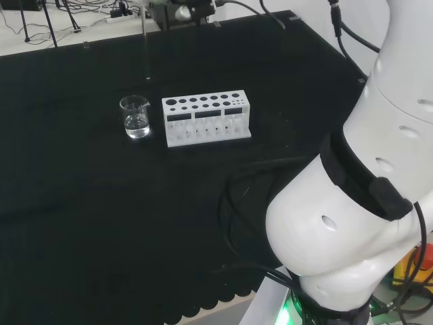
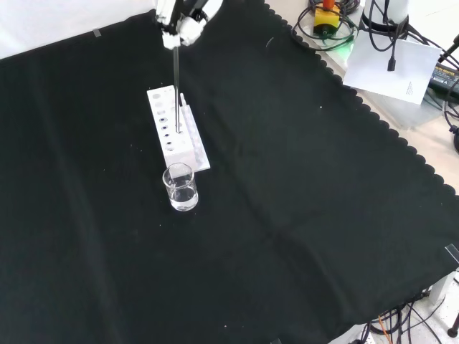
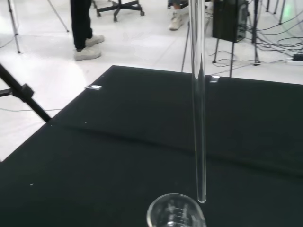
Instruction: Stir in the beaker to the left of the white test tube rack with the glass rod.
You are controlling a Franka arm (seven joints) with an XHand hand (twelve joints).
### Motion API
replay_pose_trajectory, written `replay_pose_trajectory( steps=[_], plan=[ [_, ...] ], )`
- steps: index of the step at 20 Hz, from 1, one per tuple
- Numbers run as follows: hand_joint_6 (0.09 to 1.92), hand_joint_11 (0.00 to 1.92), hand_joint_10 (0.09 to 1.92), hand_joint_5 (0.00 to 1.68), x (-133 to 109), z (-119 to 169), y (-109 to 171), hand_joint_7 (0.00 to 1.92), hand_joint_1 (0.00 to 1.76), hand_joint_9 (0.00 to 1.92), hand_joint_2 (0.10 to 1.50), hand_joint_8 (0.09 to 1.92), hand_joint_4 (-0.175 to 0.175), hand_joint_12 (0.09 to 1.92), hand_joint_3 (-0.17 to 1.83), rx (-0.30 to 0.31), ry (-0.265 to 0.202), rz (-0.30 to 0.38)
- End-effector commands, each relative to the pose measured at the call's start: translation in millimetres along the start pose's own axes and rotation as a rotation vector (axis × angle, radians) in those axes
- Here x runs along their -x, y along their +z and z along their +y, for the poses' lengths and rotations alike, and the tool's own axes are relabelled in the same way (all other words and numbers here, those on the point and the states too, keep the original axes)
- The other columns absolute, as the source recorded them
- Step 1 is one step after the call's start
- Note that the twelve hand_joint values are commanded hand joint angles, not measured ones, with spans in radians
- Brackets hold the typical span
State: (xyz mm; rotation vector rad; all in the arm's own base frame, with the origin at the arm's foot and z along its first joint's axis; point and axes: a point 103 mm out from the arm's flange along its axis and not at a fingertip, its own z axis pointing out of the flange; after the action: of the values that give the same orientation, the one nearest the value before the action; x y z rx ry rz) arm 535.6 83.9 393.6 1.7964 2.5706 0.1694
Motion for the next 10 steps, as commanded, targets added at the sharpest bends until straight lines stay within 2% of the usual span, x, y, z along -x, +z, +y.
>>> replay_pose_trajectory(
  steps=[1, 10],
  plan=[
    [0.42, 1.62, 0.82, 1.16, -20, 17, 13, 1.07, 1.30, 1.60, 1.15, 1.20, -0.175, 0.59, -0.17, -0.002, -0.049, 0.005],
    [0.42, 1.62, 0.82, 1.16, -22, 33, 41, 1.07, 1.30, 1.60, 1.15, 1.20, -0.175, 0.59, -0.17, -0.033, -0.079, 0.017]
  ],
)
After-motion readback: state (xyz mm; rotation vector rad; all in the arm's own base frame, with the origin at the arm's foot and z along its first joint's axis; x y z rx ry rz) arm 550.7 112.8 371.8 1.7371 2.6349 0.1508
